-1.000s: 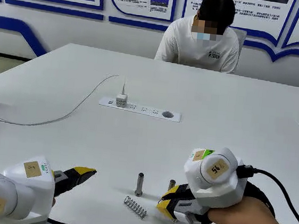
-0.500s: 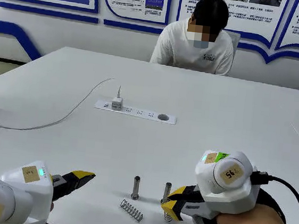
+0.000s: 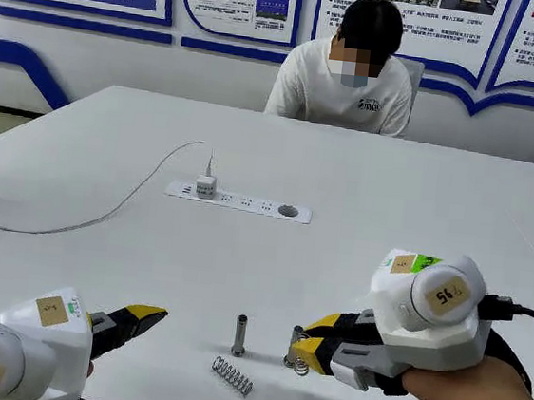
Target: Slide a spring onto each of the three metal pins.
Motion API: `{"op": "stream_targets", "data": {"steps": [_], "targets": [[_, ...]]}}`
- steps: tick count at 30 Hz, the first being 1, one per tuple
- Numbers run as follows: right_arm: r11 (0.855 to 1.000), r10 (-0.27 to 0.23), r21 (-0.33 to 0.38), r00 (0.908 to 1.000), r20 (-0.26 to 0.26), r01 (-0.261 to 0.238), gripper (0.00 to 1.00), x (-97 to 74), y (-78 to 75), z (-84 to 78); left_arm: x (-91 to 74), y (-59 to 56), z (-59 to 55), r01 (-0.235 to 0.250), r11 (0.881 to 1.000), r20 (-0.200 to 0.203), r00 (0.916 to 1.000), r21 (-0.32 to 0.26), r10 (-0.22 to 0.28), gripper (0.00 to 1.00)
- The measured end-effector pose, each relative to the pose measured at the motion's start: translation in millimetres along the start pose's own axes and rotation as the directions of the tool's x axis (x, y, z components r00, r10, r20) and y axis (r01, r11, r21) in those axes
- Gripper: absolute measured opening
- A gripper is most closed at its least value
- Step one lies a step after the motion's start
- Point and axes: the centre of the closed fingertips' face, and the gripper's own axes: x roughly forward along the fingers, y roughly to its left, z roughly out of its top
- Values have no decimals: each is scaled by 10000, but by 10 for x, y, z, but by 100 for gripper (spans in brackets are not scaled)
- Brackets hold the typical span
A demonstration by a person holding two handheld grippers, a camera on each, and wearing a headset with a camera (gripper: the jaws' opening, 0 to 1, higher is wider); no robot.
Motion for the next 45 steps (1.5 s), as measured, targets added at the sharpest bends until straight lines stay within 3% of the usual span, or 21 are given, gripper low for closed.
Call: {"op": "stream_targets", "data": {"steps": [8, 14, 28, 45], "targets": [[9995, -295, -52, 9985, 467, 298, 12, -28, -138, 227, -5, 11, 14, -50, 10000, 46, 10000, 11, 50, 91], [9992, -399, -55, 9974, 608, 403, 12, 43, -208, 301, -9, 17, 17, -80, 10000, 57, 10000, 2, 80, 91], [9985, -482, 293, 9976, 503, 468, 12, 141, -303, 217, -4, 28, -4, -123, 9999, 14, 9999, -59, 124, 91], [9976, -500, 493, 9978, 436, 479, 12, 172, -309, 106, -9, 22, -23, -109, 9999, -64, 9999, -75, 109, 91]]}}
